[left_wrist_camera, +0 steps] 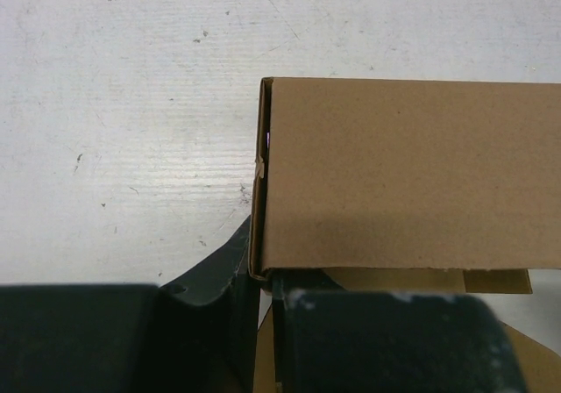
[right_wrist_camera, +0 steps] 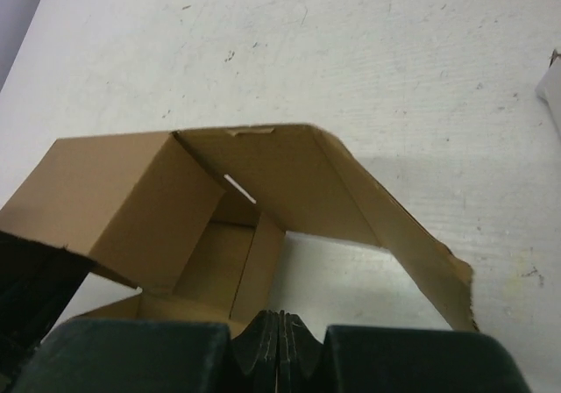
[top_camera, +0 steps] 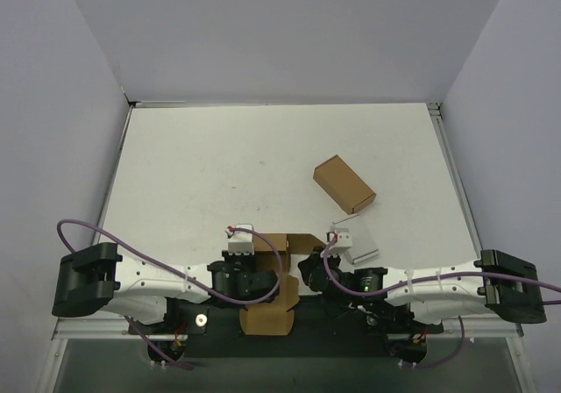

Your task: Fold the paper box

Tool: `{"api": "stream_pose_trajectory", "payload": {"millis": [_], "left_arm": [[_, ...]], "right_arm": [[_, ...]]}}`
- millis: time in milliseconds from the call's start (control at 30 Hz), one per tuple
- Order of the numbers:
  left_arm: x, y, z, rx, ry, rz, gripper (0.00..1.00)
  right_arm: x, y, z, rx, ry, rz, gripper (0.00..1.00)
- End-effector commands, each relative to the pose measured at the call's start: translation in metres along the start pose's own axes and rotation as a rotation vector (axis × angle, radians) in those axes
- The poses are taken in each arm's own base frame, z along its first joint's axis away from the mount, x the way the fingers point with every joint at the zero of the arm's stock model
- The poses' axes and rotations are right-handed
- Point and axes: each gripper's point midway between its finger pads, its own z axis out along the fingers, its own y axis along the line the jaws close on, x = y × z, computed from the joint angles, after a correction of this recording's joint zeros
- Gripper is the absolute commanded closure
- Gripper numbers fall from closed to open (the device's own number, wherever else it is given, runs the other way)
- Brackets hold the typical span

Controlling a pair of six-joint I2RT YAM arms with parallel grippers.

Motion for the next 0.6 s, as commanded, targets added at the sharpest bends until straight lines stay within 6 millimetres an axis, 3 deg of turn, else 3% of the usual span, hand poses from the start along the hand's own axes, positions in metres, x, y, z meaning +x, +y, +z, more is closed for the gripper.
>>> {"api": "stream_pose_trajectory", "payload": {"millis": [0, 167, 367, 567], "left_arm": [[0.01, -0.013, -0.005, 0.032, 0.069, 0.011, 1.0], [0.01, -0.015, -0.005, 0.037, 0.072, 0.014, 1.0], [0.01, -0.017, -0.005, 0.041, 0.072, 0.014, 1.0], [0.012, -0.017, -0.004, 0.041, 0.074, 0.013, 1.0]], "right_arm": [[-0.016, 0.006, 0.011, 0.006, -0.04, -0.008, 1.0], [-0.019, 0.015, 0.025, -0.041, -0.028, 0.031, 1.0], [-0.004, 0.039, 0.033, -0.111, 0.035, 0.011, 1.0], [0.01, 0.048, 0.043, -0.127, 0.079, 0.005, 1.0]]}}
